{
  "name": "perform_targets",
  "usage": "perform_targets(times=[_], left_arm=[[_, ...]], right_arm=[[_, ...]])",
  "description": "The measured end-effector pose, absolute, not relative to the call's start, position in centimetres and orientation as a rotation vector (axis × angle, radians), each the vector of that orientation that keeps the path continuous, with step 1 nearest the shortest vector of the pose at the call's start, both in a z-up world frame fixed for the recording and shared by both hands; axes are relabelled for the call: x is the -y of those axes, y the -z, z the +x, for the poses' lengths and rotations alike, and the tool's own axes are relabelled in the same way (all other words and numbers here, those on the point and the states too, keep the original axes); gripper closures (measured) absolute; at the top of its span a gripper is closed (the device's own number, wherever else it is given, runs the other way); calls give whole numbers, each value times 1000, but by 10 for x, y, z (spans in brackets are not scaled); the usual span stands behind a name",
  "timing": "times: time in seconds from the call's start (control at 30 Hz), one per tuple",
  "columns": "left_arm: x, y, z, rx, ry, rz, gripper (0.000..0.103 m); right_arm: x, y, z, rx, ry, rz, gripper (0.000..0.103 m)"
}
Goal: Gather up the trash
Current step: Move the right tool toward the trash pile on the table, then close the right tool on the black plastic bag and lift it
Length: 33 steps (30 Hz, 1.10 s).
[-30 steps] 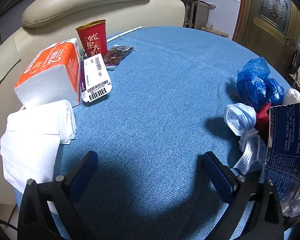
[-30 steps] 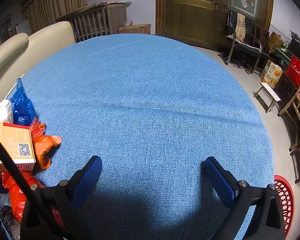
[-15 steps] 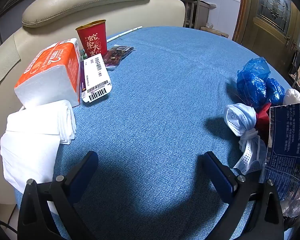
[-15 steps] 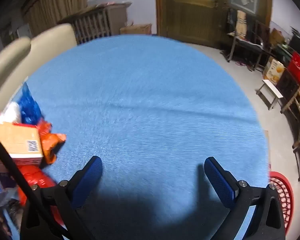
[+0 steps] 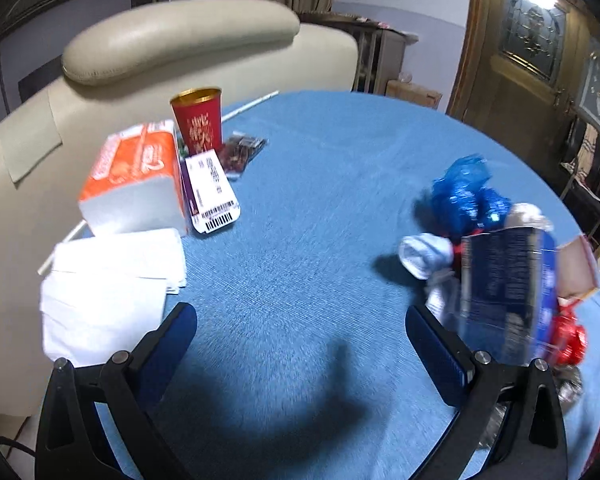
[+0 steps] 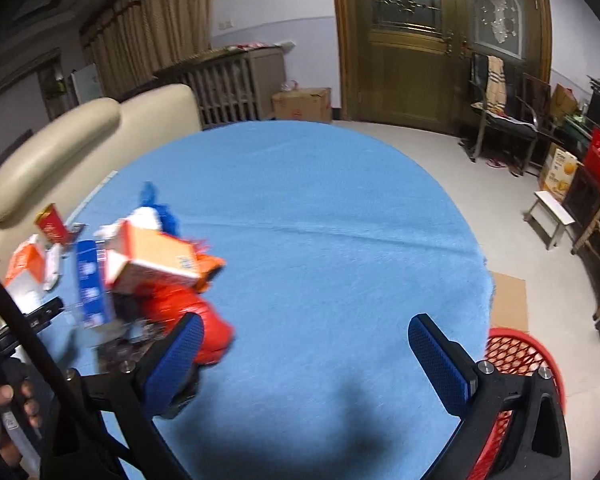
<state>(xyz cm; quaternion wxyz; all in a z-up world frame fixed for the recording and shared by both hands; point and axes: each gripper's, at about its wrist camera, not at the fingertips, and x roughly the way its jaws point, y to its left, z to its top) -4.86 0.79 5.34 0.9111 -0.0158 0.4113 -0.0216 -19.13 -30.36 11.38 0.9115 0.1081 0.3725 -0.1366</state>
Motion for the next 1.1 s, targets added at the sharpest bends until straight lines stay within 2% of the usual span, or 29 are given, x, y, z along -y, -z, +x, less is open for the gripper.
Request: perform_targets(times=[0.43,1.1], left_arm=[[5,-81,-95,-837,87,-27,0],[14,-85,-105,-846,116,-17,0]], right_arm=[[256,-100,-218,-769,219,212,0],[245,-98,-229,-743,202,204,0]])
